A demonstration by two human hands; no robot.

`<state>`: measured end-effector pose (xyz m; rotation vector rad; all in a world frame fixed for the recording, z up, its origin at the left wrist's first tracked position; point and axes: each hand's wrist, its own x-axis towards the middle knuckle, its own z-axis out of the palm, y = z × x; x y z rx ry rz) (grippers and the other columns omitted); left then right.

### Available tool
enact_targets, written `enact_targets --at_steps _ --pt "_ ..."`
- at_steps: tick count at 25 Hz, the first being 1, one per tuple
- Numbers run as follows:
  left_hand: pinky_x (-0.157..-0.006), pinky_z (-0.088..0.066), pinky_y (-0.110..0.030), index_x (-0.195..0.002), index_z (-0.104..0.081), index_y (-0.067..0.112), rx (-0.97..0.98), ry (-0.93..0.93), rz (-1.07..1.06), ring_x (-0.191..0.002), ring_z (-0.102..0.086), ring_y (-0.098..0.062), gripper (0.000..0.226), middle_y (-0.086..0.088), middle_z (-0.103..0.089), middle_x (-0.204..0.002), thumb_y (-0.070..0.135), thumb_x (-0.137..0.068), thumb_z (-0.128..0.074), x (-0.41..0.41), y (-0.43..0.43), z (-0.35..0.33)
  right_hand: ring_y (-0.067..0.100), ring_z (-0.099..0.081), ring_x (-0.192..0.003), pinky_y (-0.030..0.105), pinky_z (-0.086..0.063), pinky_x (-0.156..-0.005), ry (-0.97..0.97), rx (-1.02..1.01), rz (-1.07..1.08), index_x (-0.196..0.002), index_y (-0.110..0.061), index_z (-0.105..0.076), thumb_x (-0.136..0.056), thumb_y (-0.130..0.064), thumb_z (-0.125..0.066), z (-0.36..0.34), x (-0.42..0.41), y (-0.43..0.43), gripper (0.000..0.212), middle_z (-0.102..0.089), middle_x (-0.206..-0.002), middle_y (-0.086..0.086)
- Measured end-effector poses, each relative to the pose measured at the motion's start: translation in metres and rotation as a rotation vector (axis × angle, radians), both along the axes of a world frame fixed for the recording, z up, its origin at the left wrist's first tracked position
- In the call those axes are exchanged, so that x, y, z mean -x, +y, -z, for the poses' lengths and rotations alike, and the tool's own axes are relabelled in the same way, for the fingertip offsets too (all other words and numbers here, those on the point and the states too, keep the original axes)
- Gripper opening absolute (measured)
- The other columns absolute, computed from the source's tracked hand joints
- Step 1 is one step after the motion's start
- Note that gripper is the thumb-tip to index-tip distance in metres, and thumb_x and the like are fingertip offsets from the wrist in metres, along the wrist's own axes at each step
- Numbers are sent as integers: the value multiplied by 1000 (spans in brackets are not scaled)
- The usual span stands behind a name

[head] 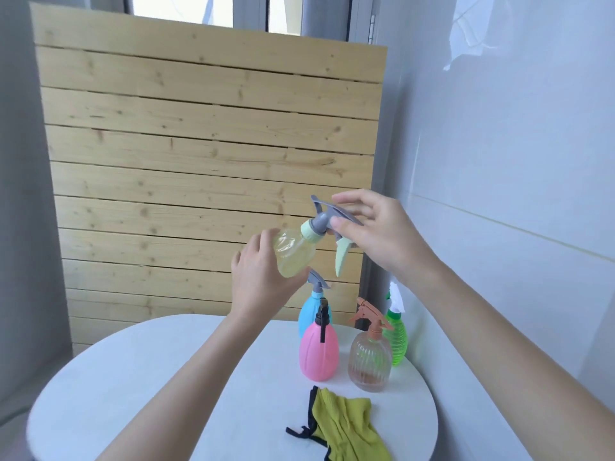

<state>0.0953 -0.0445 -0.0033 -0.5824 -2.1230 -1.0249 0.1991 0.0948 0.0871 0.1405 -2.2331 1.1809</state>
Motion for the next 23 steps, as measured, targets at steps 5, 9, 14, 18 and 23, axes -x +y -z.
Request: enact_targets --at_steps 5,9,14,18,23 --pt "-97 -37 -51 -121 -55 15 175 141 -189 -99 -55 -29 71 -2 -59 -109 33 -57 -82 -4 -45 9 17 -70 -80 32 -55 -76 -133 -151 -83 -93 -22 -67 -85 -17 -69 9 10 -19 9 -74 -89 3" --pt "-94 -38 -49 -118 -55 15 285 110 -290 -99 -56 -29 69 -2 -59 -106 33 -56 -82 -11 -93 19 21 -70 -81 30 -54 -73 -109 -147 -225 -92 -18 -68 -85 -15 -69 28 21 -46 8 -75 -87 8" --pt "-89 -37 -37 -123 -54 18 372 -57 -296 -102 -54 -24 70 2 -59 -111 36 -61 -82 -25 -153 22 4 -62 -72 16 -46 -66 -10 -291 -405 -95 -22 -68 -84 -10 -70 51 45 -85 17 -69 -81 -9" --pt "-87 -40 -36 -122 -54 17 289 -76 -389 -99 -54 -23 70 2 -59 -108 40 -62 -82 -40 -198 30 1 -56 -84 11 -37 -75 195 -472 -515 -104 -21 -68 -86 -6 -66 60 62 -127 23 -64 -90 -15" --pt "-83 -38 -38 -116 -57 22 290 -48 -646 -95 -56 -26 68 1 -60 -100 55 -58 -72 -62 -263 46 24 -50 -86 31 -46 -75 498 -733 -157 -131 -24 -57 -89 -50 -49 62 60 -194 50 -55 -93 6"
